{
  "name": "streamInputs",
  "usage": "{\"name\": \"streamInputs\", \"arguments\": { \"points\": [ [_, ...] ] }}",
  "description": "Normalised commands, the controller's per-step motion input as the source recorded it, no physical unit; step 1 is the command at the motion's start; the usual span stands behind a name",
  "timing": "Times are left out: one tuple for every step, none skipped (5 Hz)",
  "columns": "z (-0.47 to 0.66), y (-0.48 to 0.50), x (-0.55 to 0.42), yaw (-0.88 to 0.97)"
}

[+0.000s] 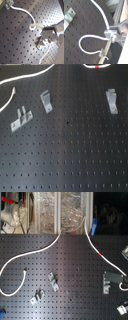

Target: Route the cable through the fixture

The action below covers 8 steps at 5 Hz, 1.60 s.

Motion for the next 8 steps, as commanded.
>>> {"name": "streamInputs", "arguments": {
  "points": [
    [0.03,0.126,-0.021,-0.08],
    [0.50,-0.008,-0.008,0.03],
    [0.44,0.144,-0.150,0.11],
    [0.00,0.010,0.001,0.01],
    [0.13,0.308,-0.189,0.00],
    [0.12,0.225,-0.141,-0.01],
    [0.12,0.156,-0.031,-0.31],
    [0.25,0.189,-0.022,-0.54]
  ]
}}
